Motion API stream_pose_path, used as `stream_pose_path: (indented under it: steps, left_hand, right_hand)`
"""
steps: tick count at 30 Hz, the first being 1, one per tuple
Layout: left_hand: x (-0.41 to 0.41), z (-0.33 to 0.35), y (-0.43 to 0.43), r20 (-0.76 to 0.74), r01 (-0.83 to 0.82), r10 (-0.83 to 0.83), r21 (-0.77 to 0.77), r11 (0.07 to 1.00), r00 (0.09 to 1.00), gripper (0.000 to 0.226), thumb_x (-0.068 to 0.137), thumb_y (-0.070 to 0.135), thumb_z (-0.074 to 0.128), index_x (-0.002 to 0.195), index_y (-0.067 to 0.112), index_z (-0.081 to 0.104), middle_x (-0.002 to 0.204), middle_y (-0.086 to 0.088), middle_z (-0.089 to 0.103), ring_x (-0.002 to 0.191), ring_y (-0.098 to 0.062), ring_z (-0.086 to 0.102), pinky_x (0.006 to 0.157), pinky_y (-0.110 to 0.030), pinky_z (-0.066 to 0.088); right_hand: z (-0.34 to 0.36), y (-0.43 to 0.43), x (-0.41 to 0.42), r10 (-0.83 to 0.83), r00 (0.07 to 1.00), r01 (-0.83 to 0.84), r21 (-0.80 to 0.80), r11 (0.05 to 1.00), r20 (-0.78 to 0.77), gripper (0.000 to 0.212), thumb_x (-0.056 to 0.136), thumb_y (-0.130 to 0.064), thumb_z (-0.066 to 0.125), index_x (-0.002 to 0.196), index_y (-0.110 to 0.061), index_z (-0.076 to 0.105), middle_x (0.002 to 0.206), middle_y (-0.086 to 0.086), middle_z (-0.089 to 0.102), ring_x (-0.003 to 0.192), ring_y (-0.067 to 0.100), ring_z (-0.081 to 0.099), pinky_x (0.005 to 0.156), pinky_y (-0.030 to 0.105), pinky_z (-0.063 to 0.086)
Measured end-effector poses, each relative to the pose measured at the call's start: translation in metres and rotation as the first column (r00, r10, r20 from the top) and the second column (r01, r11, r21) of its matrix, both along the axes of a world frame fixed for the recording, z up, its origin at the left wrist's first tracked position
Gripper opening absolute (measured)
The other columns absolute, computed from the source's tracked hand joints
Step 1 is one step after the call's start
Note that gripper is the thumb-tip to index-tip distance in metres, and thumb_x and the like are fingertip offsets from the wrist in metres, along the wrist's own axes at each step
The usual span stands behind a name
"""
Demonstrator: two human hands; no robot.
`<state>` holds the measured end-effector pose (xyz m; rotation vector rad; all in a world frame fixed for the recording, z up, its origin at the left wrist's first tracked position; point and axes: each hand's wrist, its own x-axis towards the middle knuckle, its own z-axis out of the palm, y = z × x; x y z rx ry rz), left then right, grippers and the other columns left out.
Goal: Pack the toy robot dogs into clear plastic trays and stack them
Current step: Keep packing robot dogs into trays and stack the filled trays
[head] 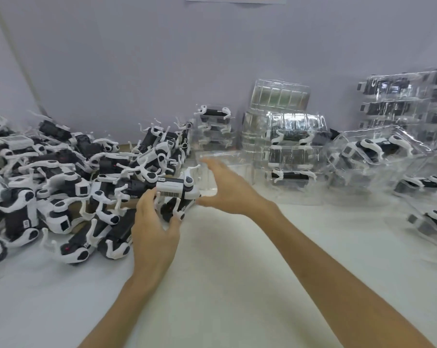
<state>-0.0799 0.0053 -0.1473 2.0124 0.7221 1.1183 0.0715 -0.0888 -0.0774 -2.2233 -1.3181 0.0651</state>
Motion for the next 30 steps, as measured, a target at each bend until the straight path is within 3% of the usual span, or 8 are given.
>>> stream_pose_path:
  steps: [3,7,10,12,14,18,25,30]
  left_hand:
    - [0.000,0.000,-0.002,-0.057,0.000,0.005,0.077,0.997,0.998,0.064,0.086,0.006,0.068,0.144,0.008,0.041,0.145,-0.007,0.047,0.134,-0.024,0.042,0.110,-0.043,0.036]
    - [0.002,-0.002,-0.003,-0.067,-0.015,0.024,0.130,0.991,0.997,0.063,0.084,0.003,0.068,0.142,0.008,0.044,0.148,-0.008,0.043,0.138,-0.026,0.040,0.110,-0.049,0.036]
    - [0.001,-0.002,-0.003,0.040,-0.051,0.043,0.229,0.972,0.998,0.053,0.081,-0.001,0.067,0.131,0.010,0.053,0.142,-0.006,0.047,0.135,-0.023,0.041,0.108,-0.038,0.034]
    - [0.000,-0.003,-0.003,0.056,0.031,-0.050,0.292,0.956,0.997,0.044,0.082,0.002,0.060,0.124,0.016,0.055,0.129,0.002,0.054,0.124,-0.018,0.048,0.102,-0.031,0.037]
    - [-0.001,-0.005,-0.004,-0.115,0.187,-0.164,0.231,0.955,0.980,0.040,0.089,0.010,0.055,0.125,0.027,0.054,0.121,0.010,0.058,0.116,-0.014,0.054,0.095,-0.030,0.042]
    - [0.005,-0.023,-0.005,-0.597,0.290,-0.084,0.257,0.922,0.798,0.057,0.099,0.035,0.045,0.152,0.031,0.024,0.155,0.012,0.032,0.142,-0.009,0.029,0.109,-0.029,0.026]
    - [0.003,-0.021,0.002,-0.546,0.260,-0.149,0.132,0.957,0.824,0.073,0.101,0.037,0.045,0.158,0.030,0.001,0.164,0.014,0.011,0.149,-0.007,0.015,0.116,-0.032,0.017]
    - [0.005,-0.022,0.005,-0.586,0.264,-0.144,0.125,0.956,0.797,0.070,0.103,0.038,0.040,0.158,0.029,-0.002,0.166,0.012,0.002,0.151,-0.006,0.009,0.119,-0.034,0.016]
  right_hand:
    - [-0.018,0.029,0.005,0.045,0.991,-0.051,-0.040,0.998,-0.128,0.101,0.080,-0.037,0.081,0.157,-0.026,0.017,0.158,0.002,0.033,0.138,0.024,0.042,0.109,0.040,0.040]
    - [-0.038,0.051,0.004,0.030,0.989,0.000,0.200,0.980,-0.147,0.066,0.086,-0.030,0.076,0.143,-0.026,0.043,0.138,0.002,0.051,0.115,0.022,0.057,0.099,0.040,0.049]
    - [-0.039,0.060,0.005,0.024,0.981,0.031,0.276,0.961,-0.193,0.047,0.088,-0.029,0.072,0.132,-0.022,0.058,0.126,0.000,0.057,0.107,0.017,0.059,0.097,0.040,0.052]
    - [-0.036,0.063,0.004,0.029,0.979,0.041,0.332,0.942,-0.204,0.039,0.088,-0.029,0.071,0.125,-0.021,0.063,0.116,-0.003,0.060,0.103,0.013,0.059,0.095,0.038,0.052]
    - [-0.032,0.063,0.003,0.022,0.981,0.058,0.403,0.914,-0.191,0.034,0.088,-0.028,0.070,0.120,-0.022,0.065,0.110,-0.006,0.062,0.098,0.015,0.061,0.092,0.040,0.053]
    - [-0.025,0.058,0.004,-0.001,0.983,0.094,0.508,0.856,-0.181,0.033,0.091,-0.028,0.068,0.123,-0.021,0.064,0.113,-0.005,0.066,0.094,0.016,0.065,0.088,0.040,0.055]
    - [-0.012,0.019,0.016,0.074,0.926,0.210,0.671,0.711,-0.369,0.023,0.098,-0.023,0.061,0.121,-0.027,0.059,0.113,-0.008,0.067,0.091,0.013,0.071,0.072,0.025,0.058]
    - [-0.025,-0.034,0.044,0.199,0.777,0.162,0.495,0.854,-0.597,0.018,0.103,-0.019,0.051,0.117,-0.023,0.062,0.103,0.007,0.071,0.079,0.016,0.072,0.064,0.025,0.055]
